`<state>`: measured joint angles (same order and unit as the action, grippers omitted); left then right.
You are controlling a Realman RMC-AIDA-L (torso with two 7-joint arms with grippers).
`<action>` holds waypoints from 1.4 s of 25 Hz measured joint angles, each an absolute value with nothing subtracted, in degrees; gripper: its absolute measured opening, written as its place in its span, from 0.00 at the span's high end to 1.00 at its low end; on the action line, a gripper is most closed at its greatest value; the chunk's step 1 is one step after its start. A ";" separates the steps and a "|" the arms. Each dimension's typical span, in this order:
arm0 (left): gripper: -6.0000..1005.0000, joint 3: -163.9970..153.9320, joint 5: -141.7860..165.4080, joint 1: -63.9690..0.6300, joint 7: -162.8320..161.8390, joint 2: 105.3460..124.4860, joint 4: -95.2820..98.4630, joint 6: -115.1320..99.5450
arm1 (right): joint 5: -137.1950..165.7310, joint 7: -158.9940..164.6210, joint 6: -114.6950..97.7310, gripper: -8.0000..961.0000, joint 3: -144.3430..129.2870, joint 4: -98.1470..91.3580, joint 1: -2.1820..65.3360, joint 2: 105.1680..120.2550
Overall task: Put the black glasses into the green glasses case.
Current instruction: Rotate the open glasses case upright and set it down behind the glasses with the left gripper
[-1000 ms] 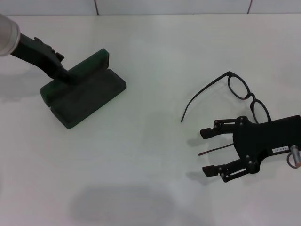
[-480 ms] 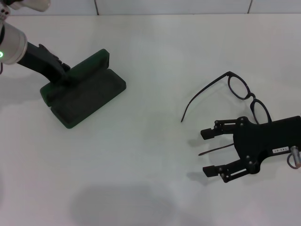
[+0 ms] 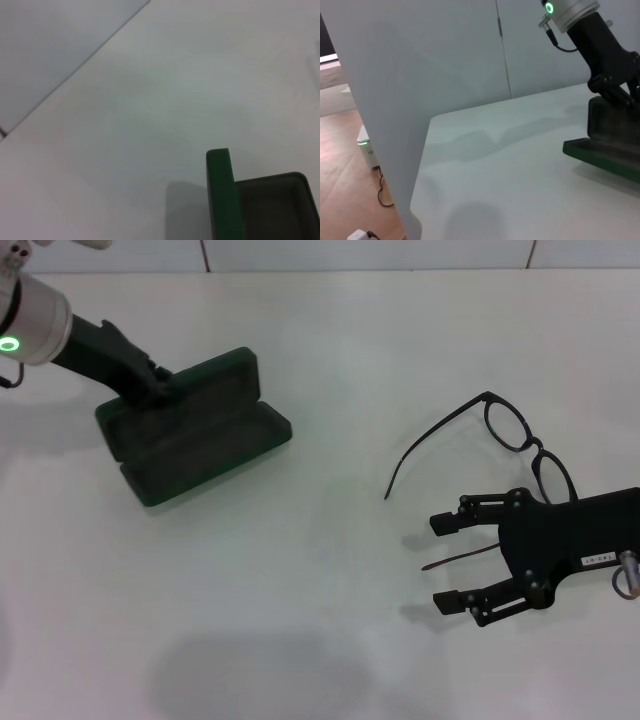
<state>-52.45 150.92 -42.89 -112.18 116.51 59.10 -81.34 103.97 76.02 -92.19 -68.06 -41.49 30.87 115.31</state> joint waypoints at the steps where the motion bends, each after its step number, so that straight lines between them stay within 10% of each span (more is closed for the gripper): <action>1: 0.80 -52.83 150.23 -42.89 -111.86 116.58 59.63 -81.73 | 103.97 76.02 -92.18 0.08 -68.05 -41.49 30.83 115.31; 12: 0.77 -57.82 137.18 -39.79 -87.91 119.56 63.35 -82.06 | 103.97 76.02 -92.69 0.09 -68.20 -41.56 30.39 115.31; 35: 0.72 -61.69 131.92 -35.54 -74.65 119.66 59.76 -75.52 | 103.98 75.81 -92.67 0.09 -68.27 -41.51 29.88 115.40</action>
<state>-61.69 131.92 -35.54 -74.64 119.66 59.76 -75.52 103.98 75.81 -92.67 -68.28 -41.51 29.88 115.40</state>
